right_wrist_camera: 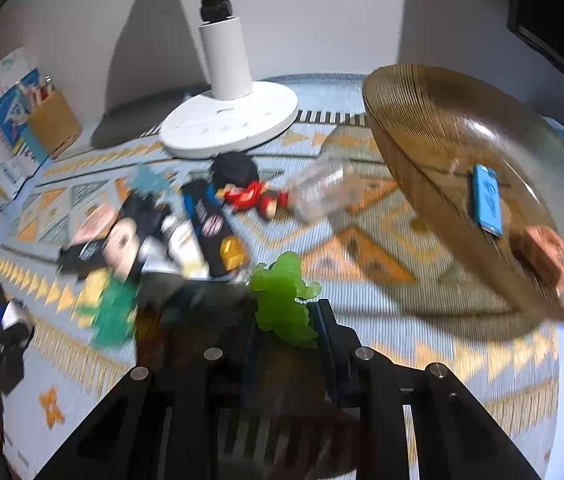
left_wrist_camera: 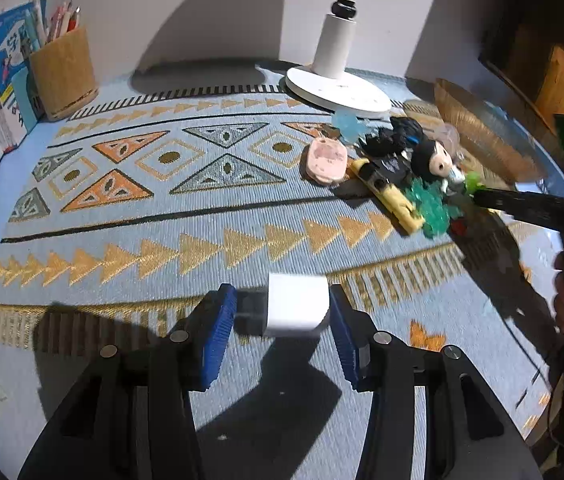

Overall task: Organize rigid objects
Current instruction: 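Grasp the white PD charger with the left tool while the right tool grasps the green figure, then carry both items over the amber bowl and open both tools, then move both open tools back toward the pile, then grasp the pink eraser with the left tool while the right tool grasps the red lighter, then carry the eraser and red lighter over the amber bowl and open both tools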

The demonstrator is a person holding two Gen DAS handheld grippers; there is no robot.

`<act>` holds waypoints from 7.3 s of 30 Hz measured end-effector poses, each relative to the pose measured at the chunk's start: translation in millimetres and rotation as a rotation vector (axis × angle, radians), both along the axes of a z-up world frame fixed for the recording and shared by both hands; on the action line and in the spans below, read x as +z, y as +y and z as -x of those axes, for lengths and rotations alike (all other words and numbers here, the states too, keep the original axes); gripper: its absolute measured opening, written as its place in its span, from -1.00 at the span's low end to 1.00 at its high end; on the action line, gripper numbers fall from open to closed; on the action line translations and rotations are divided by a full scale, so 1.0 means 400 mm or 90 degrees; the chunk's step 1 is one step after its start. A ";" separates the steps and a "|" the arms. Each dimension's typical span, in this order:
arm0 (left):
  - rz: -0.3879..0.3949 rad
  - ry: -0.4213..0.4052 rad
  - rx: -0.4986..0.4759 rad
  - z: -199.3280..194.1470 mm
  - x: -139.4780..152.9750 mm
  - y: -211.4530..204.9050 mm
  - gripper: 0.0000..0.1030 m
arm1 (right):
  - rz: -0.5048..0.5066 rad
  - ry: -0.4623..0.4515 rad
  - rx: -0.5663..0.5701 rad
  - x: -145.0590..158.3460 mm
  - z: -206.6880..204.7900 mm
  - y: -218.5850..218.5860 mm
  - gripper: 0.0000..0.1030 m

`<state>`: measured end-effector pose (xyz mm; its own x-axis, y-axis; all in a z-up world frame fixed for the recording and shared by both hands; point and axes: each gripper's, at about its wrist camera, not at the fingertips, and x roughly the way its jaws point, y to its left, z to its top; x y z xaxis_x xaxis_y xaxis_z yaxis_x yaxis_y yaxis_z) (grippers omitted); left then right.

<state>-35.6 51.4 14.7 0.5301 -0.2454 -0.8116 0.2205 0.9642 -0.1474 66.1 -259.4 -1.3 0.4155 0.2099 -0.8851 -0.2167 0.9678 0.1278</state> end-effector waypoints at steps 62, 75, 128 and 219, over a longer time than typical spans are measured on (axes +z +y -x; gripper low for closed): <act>0.024 -0.084 0.022 0.023 0.122 -0.073 -0.54 | -0.052 -0.029 -0.108 0.073 0.199 -0.114 -0.33; 0.043 -0.239 -0.230 -0.166 0.408 -0.547 -0.54 | -0.013 -0.179 -0.240 0.327 0.055 -0.365 -0.33; 0.059 -0.174 0.104 -0.009 0.163 -0.002 0.65 | -0.076 -0.120 0.022 0.160 0.144 0.065 0.41; 0.084 -0.185 -0.132 -0.049 0.280 -0.284 -0.35 | -0.046 -0.144 -0.087 0.249 0.237 -0.097 -0.55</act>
<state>-15.9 -62.4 126.8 0.6621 -0.4642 -0.5884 0.4599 0.8715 -0.1700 -28.6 -298.3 98.2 0.6300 0.1978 -0.7510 -0.1153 0.9801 0.1614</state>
